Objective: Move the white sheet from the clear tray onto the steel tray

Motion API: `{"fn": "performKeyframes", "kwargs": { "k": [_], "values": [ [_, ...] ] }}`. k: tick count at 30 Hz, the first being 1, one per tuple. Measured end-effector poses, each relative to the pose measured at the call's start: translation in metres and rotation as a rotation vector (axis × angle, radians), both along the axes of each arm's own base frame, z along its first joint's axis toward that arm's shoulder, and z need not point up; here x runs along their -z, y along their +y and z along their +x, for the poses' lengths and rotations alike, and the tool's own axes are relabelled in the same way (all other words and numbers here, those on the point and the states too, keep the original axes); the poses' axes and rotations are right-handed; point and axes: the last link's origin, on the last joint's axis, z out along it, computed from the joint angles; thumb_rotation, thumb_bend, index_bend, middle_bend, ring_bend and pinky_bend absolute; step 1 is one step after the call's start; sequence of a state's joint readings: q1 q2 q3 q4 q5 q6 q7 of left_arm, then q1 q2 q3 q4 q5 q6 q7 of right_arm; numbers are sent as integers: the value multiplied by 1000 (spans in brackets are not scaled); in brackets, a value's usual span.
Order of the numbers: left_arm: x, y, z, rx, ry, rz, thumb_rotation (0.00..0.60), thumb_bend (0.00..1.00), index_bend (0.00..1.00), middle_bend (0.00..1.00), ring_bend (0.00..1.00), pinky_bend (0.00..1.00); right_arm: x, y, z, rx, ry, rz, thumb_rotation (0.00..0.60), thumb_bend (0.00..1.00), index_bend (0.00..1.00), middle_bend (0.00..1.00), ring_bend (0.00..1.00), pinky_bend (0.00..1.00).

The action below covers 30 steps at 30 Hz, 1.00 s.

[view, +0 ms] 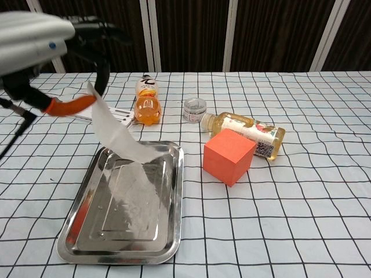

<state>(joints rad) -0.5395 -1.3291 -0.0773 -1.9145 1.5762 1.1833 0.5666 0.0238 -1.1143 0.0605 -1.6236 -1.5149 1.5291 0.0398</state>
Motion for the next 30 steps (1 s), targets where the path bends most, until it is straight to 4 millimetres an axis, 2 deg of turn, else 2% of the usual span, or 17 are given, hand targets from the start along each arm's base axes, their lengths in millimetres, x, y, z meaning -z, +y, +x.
{"fn": "performKeyframes", "kwargs": {
  "k": [6,12,30],
  "values": [
    [24,-17,-21,-26,58,-59,600,509,596,71,0,0,0,0,0,0,2,0,600,325,0,0,0,0],
    [32,-22,-36,-54,87,-82,600,510,593,72,0,0,1,0,0,0,5,2,600,325,0,0,0,0],
    [56,-29,-50,-45,159,-158,600,509,574,65,0,0,0,0,0,1,0,1,600,326,0,0,0,0]
  ]
}}
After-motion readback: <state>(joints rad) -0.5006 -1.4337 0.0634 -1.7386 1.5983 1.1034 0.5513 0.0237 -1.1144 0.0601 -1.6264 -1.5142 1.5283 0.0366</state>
